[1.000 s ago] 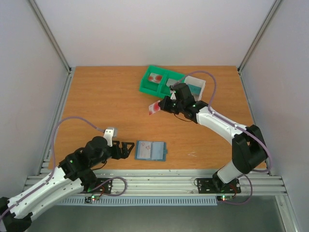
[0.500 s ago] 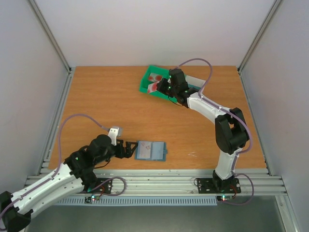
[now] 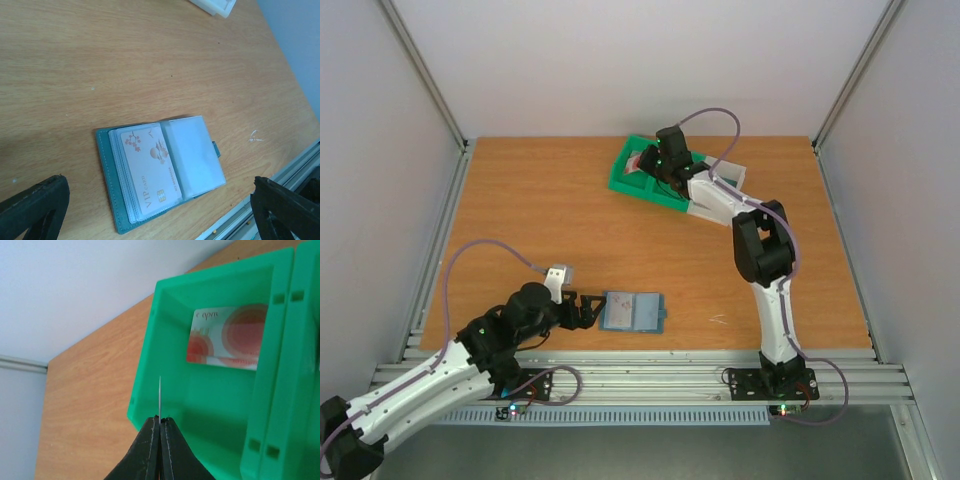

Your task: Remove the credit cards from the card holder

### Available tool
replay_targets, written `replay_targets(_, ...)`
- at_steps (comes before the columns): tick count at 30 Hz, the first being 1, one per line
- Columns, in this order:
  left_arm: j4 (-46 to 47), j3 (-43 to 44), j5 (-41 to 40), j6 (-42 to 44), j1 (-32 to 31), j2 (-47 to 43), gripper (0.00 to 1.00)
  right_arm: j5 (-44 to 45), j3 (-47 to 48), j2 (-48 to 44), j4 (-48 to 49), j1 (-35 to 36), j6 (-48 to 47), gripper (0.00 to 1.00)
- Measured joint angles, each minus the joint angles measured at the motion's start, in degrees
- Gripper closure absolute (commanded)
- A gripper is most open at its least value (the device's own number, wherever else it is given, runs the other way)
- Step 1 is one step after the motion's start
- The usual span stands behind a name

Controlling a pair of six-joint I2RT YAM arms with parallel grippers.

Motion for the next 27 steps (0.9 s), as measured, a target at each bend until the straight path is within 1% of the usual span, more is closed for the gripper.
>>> replay_targets(6,0.42,-0.15,0.02,0.02,0.00,-0.46,0.01,-0.02,12.11,8.09,-4.24,-1.36,0.20,0.99)
replay_targets(12,0.55,-0.15,-0.15,0.24,0.00,-1.14,0.00,0.13,24.81,16.22,-10.58,-2.54,0.24,0.99)
replay_targets(22,1.64,-0.15,-0.13,-0.22,0.00,-0.07,0.01,0.92,36.48,23.63,-16.50,-3.17,0.74,0.99)
replay_targets(27,2.93,-0.15,-0.07,-0.87,0.00,1.75,0.01,1.16,39.85,26.32,-18.21,-3.74,0.83,0.99)
